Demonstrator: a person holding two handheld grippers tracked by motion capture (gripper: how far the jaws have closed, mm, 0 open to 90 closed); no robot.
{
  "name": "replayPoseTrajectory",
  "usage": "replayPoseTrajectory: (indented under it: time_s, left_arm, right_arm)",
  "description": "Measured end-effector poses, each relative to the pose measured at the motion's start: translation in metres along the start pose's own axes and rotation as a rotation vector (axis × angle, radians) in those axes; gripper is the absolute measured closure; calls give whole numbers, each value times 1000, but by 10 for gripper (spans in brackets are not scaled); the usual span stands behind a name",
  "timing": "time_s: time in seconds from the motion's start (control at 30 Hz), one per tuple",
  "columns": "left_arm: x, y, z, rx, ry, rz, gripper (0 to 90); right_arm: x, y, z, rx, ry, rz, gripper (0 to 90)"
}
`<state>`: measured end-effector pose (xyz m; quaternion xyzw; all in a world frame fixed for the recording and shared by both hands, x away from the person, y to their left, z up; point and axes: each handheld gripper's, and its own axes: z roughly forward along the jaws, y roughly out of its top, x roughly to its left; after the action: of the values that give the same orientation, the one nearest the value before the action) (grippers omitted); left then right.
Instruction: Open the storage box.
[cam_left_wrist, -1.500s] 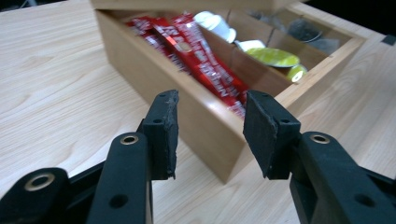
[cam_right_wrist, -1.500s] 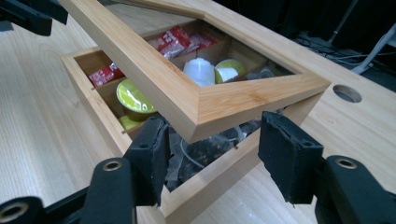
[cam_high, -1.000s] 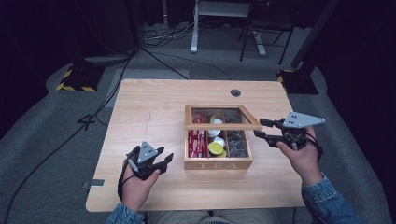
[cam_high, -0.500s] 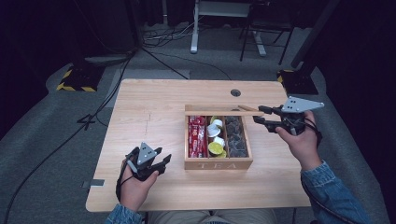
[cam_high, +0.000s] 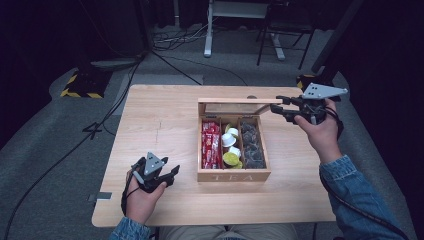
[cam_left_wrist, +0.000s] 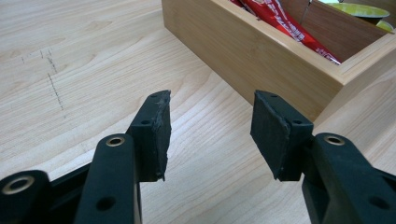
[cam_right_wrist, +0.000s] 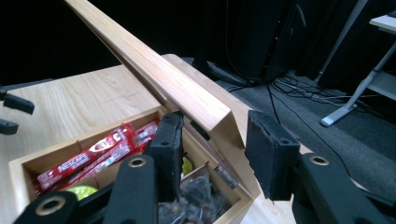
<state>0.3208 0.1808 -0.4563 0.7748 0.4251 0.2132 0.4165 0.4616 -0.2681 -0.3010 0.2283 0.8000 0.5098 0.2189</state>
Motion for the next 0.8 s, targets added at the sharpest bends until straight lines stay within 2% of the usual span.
replayPoseTrajectory:
  time_s: [0.23,0.37,0.5,0.67,0.8]
  left_arm:
    - [3,-3,5,22,-6,4,445]
    - [6,-6,6,40,-3,-10,440]
    - [6,-8,6,37,-26,-10,423]
    - [-1,-8,6,51,-54,44,418]
    - [0,-10,4,60,-61,42,413]
  right_arm:
    - [-14,9,9,-26,-2,39,576]
    - [-23,15,16,-30,-9,57,578]
    - [-30,19,23,-37,-18,75,569]
    - [-41,26,35,-43,-41,97,567]
    - [-51,30,43,-43,-52,118,570]
